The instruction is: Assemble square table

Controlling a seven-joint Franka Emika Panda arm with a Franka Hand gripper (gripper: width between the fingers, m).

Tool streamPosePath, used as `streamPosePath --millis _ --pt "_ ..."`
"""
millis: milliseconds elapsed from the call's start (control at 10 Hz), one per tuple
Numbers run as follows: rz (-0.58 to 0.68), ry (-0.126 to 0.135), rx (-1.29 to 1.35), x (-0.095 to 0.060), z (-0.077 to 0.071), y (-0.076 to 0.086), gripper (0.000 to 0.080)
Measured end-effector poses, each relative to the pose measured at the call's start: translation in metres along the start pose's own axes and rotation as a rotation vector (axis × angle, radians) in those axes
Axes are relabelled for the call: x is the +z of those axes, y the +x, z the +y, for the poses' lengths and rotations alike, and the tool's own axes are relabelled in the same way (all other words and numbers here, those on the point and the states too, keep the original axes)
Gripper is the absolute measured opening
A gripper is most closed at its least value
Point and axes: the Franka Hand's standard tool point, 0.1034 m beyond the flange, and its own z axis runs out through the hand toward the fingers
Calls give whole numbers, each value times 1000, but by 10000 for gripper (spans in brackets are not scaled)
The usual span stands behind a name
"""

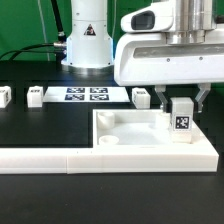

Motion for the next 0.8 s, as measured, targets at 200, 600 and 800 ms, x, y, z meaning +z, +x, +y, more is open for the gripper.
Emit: streamPosePath --millis 200,600,800 --pt "10 -2 234 0 0 0 290" --pt "20 -5 675 1 -1 -2 290" --pt "12 -2 909 1 -2 -2 290"
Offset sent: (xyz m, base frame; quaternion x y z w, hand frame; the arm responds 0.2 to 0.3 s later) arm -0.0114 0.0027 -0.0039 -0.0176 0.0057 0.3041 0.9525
